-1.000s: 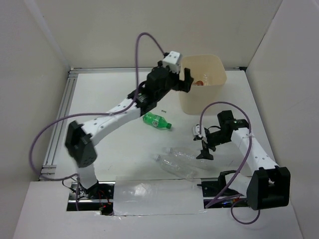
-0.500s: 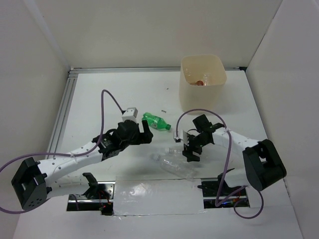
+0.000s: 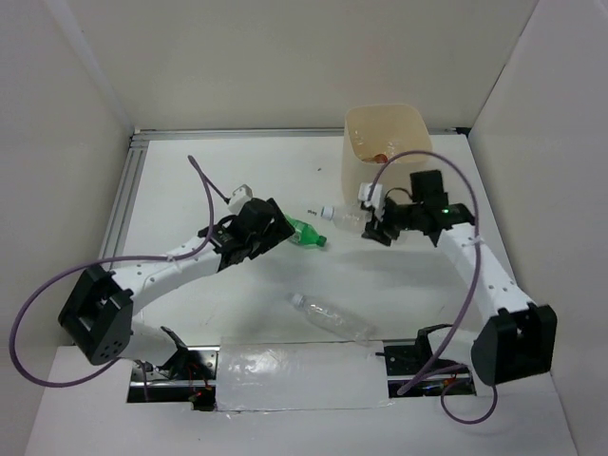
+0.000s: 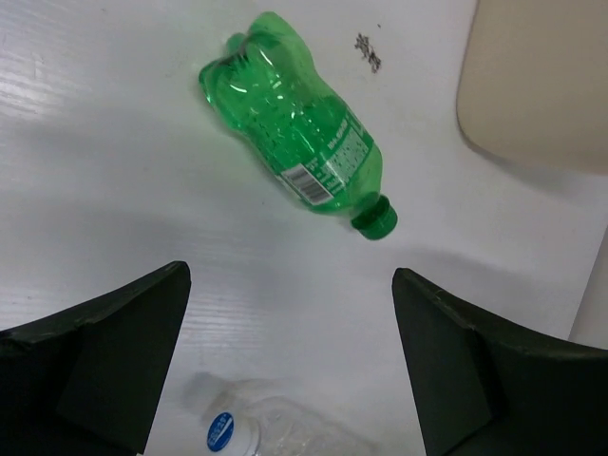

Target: Put the plastic bottles in the bin

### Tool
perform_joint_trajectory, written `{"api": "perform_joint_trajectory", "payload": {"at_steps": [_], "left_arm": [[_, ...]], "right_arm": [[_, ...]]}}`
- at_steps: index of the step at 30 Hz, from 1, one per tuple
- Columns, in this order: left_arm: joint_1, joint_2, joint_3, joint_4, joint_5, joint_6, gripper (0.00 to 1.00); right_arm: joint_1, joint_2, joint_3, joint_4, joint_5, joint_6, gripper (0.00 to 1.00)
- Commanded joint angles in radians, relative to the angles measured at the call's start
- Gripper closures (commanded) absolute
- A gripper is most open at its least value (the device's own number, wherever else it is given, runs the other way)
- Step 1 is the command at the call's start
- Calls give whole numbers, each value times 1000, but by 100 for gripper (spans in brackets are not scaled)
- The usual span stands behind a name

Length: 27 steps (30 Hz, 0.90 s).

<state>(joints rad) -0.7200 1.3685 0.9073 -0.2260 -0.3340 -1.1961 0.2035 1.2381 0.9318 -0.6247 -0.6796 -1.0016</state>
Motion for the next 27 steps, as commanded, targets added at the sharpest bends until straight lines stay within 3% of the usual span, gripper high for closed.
{"api": "perform_joint_trajectory", "payload": {"at_steps": [1,4,7,16,17,21,23,27], "left_arm": [[40,72,90,-24,35,-83,0],[80,128,123,-36,72,-103,0],[94,170,147,-36,101,-114,0],[103,389,312,-64,113,-125,0],[93,405,338,-64,102,-125,0],[93,478,392,-104,72,-134,0],[84,524,416,-140,35,-144,0],[74,585,449,-165,26,-145,10]], "right_arm": [[-61,-115,180,-81,-262,-5,62],[-76,-124,314,87,-259,221,62],[-76,-106,381,322,-122,409,60],[-165,253,574,563,34,503,53],[-174,312,593,572,34,503,51],[-222,452,763,427,-24,494,0],[-249,463,777,427,-92,562,0],[-334,358,702,513,-239,658,0]]}}
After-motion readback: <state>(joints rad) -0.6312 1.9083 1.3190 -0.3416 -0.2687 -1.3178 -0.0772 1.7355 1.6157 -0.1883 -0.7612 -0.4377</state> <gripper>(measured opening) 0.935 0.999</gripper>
